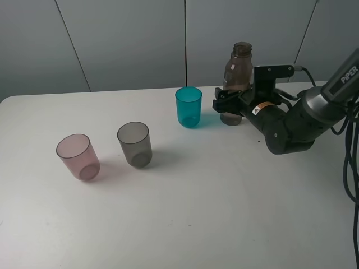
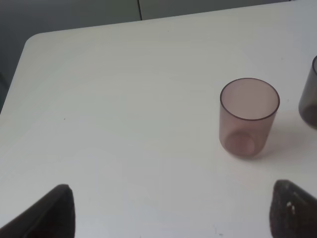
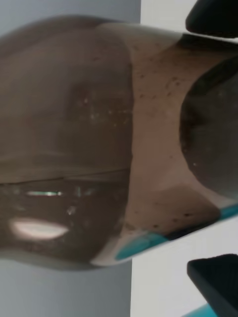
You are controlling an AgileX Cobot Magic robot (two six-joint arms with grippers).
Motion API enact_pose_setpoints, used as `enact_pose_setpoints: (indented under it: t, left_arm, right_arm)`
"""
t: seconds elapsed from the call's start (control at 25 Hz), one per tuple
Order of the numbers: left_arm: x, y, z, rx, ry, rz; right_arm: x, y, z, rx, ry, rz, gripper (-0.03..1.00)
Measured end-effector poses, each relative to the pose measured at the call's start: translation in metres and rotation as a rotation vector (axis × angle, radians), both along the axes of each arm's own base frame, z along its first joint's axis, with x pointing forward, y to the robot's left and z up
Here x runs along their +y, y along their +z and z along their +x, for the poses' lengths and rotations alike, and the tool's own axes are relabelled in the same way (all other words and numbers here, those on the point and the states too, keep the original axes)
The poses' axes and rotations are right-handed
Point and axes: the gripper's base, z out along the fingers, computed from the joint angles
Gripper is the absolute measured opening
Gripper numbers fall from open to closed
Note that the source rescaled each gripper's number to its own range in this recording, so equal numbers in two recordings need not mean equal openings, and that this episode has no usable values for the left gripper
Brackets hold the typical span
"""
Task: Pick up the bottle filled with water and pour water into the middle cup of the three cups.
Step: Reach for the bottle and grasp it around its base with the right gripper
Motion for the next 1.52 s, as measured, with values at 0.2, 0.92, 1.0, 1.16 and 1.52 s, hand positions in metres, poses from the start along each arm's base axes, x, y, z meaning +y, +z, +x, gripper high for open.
enact_pose_setpoints:
  t: [0.2,0.92,1.0,1.16,1.52]
  left_arm:
    - [0.0,0.0,0.0,0.0,0.0,0.0]
    - [0.0,0.0,0.0,0.0,0.0,0.0]
    - [0.0,0.0,0.0,0.0,0.0,0.0]
    - [0.0,0.0,0.0,0.0,0.0,0.0]
    - [0.0,0.0,0.0,0.0,0.0,0.0]
  right_arm:
    - [0.001,-0.005,0.009,-0.007,-0.024,-0.016,0.83]
    - [0.0,-0.017,0.017,-0.017,-0.068,-0.01,0.83]
    - [0.0,-0.018,0.017,-0.019,-0.07,-0.004,0.83]
    - [-0.001,-0.016,0.019,-0.043,-0.073,0.004,0.83]
    - [0.002,-0.011,0.023,-0.074,-0.068,0.008,0.83]
